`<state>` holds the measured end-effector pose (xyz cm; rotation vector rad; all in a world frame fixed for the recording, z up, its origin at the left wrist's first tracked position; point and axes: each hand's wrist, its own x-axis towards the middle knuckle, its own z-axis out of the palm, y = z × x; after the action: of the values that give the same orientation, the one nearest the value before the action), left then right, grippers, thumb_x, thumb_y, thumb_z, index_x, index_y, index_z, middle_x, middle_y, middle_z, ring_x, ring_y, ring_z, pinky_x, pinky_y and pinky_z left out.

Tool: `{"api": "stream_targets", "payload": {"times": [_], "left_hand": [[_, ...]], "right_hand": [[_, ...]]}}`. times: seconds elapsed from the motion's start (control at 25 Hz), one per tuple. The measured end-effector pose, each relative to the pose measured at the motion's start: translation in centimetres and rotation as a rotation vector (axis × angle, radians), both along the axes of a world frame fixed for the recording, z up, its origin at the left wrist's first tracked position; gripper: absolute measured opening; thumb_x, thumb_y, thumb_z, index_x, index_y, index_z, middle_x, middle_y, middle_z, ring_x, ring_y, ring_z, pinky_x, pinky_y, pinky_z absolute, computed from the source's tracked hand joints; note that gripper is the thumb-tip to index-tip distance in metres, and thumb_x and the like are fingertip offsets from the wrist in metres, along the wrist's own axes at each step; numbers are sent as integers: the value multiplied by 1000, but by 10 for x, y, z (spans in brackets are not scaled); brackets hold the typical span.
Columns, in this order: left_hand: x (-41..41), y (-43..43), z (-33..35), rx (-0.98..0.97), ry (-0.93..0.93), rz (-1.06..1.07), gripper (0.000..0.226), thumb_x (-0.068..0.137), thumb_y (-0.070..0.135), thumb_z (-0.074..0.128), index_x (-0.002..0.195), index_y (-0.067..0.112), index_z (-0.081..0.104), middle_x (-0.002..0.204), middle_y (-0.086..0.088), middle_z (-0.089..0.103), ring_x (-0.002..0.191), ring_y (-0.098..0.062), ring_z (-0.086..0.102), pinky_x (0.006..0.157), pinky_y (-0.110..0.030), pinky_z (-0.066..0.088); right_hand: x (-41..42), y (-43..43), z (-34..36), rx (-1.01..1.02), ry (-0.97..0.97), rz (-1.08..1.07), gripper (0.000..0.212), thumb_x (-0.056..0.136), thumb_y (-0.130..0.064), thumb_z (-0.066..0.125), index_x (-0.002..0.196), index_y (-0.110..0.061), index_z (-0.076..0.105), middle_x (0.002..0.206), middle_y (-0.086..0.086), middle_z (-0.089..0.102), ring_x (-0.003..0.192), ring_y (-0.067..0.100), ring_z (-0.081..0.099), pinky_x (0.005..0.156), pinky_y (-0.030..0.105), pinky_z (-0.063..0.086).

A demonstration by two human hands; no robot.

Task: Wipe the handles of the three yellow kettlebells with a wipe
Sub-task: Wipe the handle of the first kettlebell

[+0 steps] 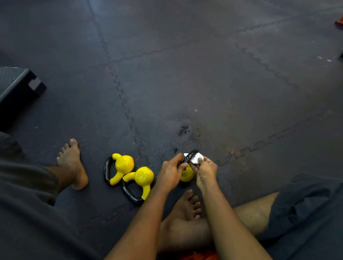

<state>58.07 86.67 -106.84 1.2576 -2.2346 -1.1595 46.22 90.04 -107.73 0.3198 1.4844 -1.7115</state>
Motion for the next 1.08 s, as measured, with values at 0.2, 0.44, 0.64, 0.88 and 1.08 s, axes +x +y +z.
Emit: {"api": "stream_targets", "payload": {"times": [0.2,0.44,0.64,0.88,1.08], "left_hand": [[6,-9,1,1,-8,41,16,92,24,59,87,15,47,71,-8,57,68,-28,51,61,-36,42],[8,-11,5,89,-28,-2,12,93,24,57,104,23,53,81,-4,63,73,-22,56,69,-34,48],[13,-17,6,197,-27,-49,31,94,21,53,114,44,50,95,-6,71,88,-21,67,78,-39,55],[3,-15,8,38,-19,157,6,87,21,59,89,22,54,77,-3,62,72,-24,57,62,-35,45],[-2,-12,5,-23,-29,177,11,88,25,63,86,20,54,77,-2,64,72,-22,58,62,-35,45]], "right_hand": [[-3,7,5,48,147,93,23,93,6,49,80,-8,62,82,17,64,77,27,63,61,33,58],[-40,8,11,160,424,0,32,83,5,48,76,-21,65,82,14,66,74,27,65,60,29,56],[-36,5,13,385,885,585,34,90,-3,51,106,-20,75,104,8,72,87,22,65,66,22,45],[-10,2,10,333,1157,761,37,89,0,46,112,-16,71,100,13,73,88,28,66,69,31,47],[-24,-3,11,421,1080,914,29,88,-5,48,100,-15,73,99,15,72,97,33,62,74,33,45]]}}
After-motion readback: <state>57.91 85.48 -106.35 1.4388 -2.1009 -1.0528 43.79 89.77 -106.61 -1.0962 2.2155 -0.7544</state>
